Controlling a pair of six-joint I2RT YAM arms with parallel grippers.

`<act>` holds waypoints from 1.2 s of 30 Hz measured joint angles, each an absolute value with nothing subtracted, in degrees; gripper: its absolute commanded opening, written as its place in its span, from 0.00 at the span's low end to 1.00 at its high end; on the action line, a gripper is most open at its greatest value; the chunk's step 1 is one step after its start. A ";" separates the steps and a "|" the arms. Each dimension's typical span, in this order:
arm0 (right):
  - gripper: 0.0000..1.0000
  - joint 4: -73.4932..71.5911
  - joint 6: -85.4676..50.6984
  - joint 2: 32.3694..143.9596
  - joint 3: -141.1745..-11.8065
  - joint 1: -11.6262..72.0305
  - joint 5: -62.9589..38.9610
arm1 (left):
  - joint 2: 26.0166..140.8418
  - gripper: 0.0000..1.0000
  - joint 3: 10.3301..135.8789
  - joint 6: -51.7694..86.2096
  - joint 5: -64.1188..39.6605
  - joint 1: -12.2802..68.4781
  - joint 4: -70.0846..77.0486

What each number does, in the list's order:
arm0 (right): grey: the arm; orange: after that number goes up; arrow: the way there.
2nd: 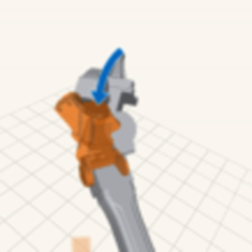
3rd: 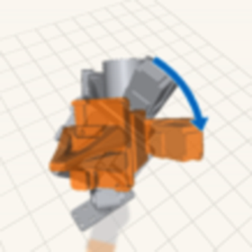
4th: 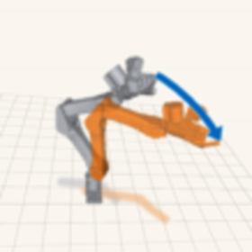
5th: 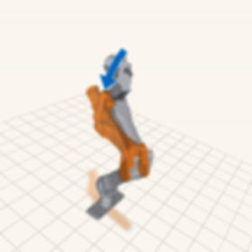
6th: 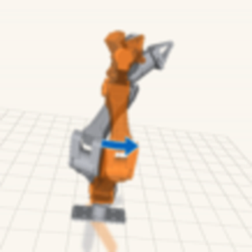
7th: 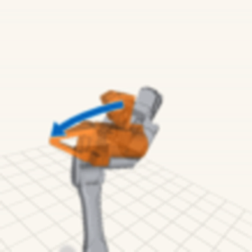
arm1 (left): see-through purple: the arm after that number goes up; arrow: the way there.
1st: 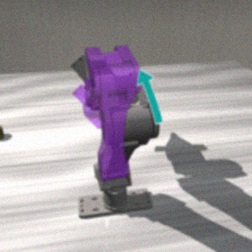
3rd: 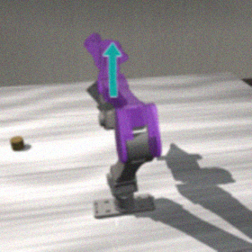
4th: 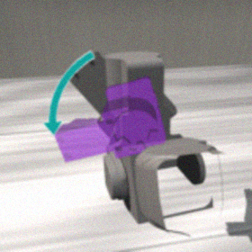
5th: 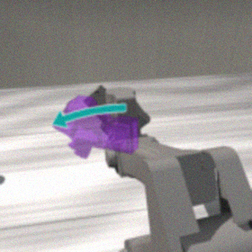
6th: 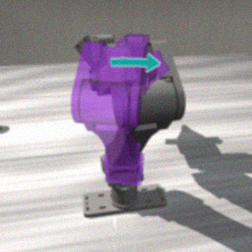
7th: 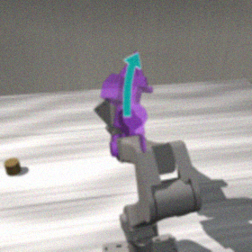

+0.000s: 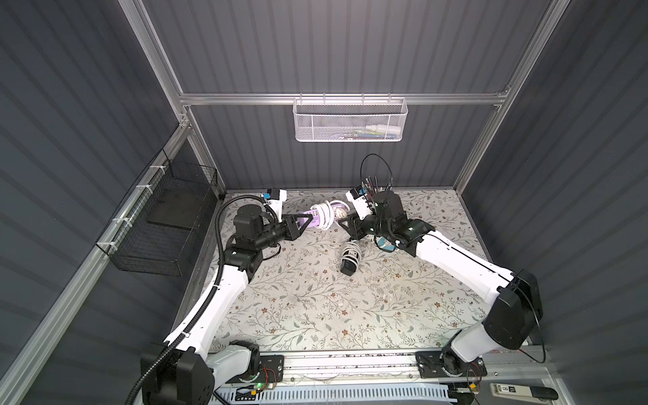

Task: Unwrap the cord wrapped around the power strip
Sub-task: Unwrap the power cord from the power strip.

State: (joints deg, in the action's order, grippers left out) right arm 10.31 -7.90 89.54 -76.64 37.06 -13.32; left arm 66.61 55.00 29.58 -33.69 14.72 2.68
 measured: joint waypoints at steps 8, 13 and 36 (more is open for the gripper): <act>0.00 10.35 -8.38 89.56 -76.64 37.17 -13.56 | 66.61 0.00 54.63 30.02 -33.63 14.72 3.07; 0.00 10.57 -8.34 89.56 -76.64 37.17 -12.58 | 66.61 0.00 54.30 29.91 -32.32 15.33 3.51; 0.00 11.40 -10.76 88.64 -73.63 33.76 -15.92 | 66.11 0.00 51.77 25.61 -20.60 22.81 5.41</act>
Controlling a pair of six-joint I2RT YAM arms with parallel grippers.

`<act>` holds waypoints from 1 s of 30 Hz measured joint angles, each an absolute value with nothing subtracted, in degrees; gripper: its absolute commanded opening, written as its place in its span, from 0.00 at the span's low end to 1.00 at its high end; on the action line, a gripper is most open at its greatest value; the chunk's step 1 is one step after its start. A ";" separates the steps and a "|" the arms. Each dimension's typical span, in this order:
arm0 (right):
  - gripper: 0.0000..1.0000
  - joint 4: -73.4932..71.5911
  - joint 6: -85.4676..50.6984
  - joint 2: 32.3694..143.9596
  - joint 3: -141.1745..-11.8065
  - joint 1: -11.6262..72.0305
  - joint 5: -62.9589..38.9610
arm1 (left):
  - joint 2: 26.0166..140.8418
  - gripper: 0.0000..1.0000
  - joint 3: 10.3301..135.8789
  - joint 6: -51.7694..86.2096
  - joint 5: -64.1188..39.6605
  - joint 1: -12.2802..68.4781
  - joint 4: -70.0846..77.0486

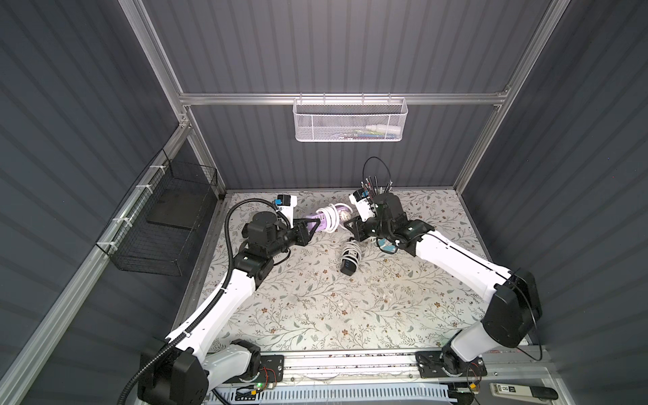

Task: Unwrap the cord wrapped around the power strip
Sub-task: Unwrap the power cord from the power strip.

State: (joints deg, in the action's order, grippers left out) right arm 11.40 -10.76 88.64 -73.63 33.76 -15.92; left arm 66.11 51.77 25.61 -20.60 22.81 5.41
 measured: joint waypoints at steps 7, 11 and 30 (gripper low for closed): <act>0.00 10.70 -11.20 87.24 -72.38 31.88 -20.27 | 66.15 0.00 51.77 25.43 -21.41 23.22 6.70; 0.00 11.00 -10.07 87.24 -72.44 34.59 -13.98 | 66.48 0.00 51.79 25.41 -20.97 23.20 6.70; 0.00 12.40 -10.98 86.85 -73.32 33.52 -15.14 | 66.85 0.00 51.27 25.06 -21.15 23.24 8.56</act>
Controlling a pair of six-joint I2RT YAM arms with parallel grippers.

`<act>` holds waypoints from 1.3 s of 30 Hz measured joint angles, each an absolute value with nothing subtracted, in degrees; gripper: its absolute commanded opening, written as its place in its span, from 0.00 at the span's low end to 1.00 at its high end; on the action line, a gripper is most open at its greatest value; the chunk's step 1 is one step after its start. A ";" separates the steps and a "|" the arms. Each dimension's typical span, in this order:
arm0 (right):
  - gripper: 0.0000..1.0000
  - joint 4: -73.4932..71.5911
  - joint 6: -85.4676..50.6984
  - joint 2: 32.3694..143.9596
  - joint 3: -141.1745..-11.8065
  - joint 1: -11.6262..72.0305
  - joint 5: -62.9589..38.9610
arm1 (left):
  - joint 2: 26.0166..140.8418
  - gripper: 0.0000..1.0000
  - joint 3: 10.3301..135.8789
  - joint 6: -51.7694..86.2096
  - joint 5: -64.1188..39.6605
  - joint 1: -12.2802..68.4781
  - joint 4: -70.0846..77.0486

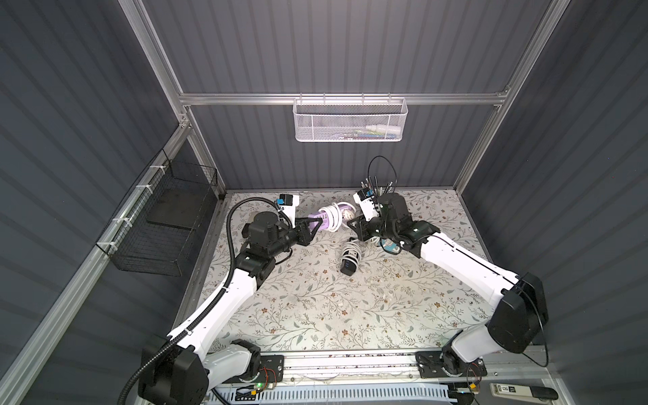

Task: Unwrap the cord wrapped around the power strip
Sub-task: Unwrap the power cord from the power strip.

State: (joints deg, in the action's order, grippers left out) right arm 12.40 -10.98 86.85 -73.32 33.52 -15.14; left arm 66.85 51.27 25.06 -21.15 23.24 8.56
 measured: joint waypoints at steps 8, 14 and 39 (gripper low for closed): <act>0.00 11.53 -11.60 85.06 -71.61 31.42 -20.18 | 66.52 0.00 51.24 25.02 -22.46 23.35 9.28; 0.00 12.03 -10.72 85.03 -71.83 34.94 -13.06 | 66.52 0.00 50.63 25.08 -21.82 23.33 9.58; 0.00 9.30 -14.55 82.50 -69.63 29.82 -22.52 | 66.37 0.00 49.32 25.56 -21.63 24.47 14.31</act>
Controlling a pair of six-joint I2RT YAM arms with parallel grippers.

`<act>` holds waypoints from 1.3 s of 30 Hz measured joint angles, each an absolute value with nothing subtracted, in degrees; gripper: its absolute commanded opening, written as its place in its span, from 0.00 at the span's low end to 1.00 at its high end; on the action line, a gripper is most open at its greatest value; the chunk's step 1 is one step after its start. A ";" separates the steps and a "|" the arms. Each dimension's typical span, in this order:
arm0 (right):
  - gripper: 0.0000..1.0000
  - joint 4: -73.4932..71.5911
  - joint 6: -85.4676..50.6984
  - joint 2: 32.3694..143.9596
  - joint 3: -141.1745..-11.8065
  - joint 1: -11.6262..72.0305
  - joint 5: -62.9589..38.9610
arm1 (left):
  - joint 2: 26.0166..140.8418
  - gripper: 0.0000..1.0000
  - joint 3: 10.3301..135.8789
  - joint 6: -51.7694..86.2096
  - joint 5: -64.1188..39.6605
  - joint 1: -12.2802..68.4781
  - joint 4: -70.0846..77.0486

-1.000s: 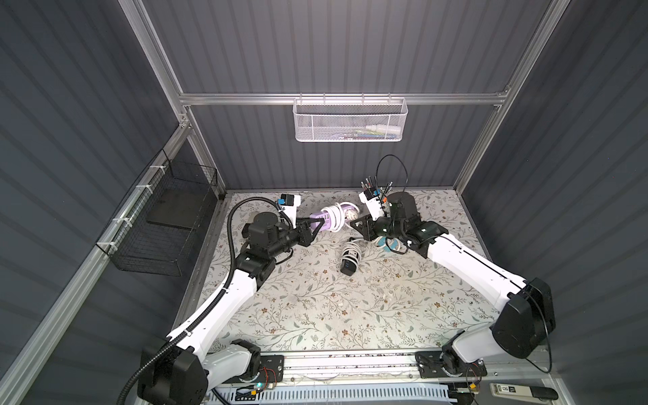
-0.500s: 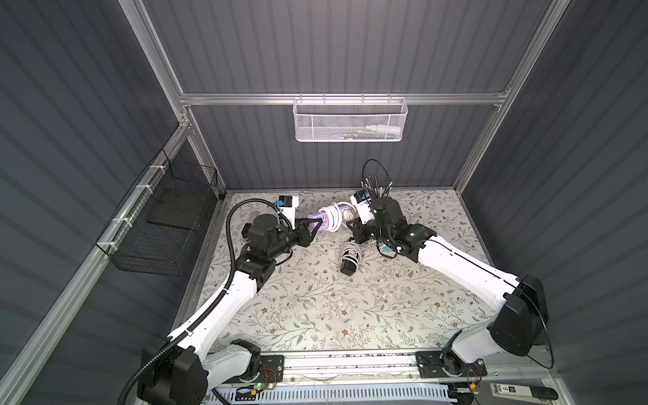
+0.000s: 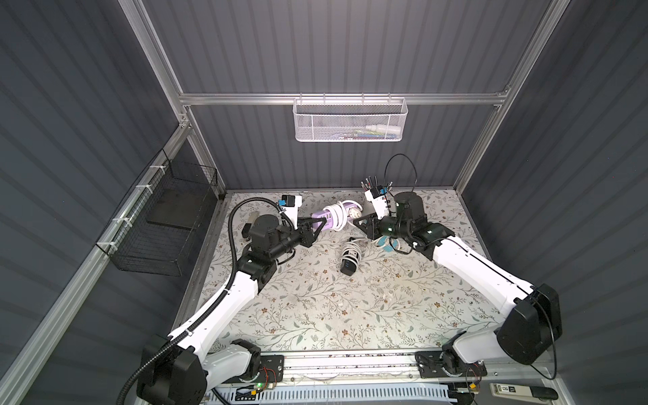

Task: Unwrap the cord wrapped around the power strip
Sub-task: Unwrap the power cord from the power strip.

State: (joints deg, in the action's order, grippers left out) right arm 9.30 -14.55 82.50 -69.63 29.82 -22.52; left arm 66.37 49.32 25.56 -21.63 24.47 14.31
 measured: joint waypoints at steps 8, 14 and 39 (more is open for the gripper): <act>0.00 11.68 -12.19 83.79 -71.75 36.45 -9.34 | 66.81 0.00 48.23 26.20 -20.38 24.10 15.57; 0.00 12.56 -10.90 85.12 -72.47 38.22 -4.71 | 66.98 0.00 47.09 26.61 -19.51 23.92 16.34; 0.00 6.61 -14.94 79.79 -65.84 33.85 -13.58 | 67.75 0.00 47.07 26.79 -19.97 24.43 18.17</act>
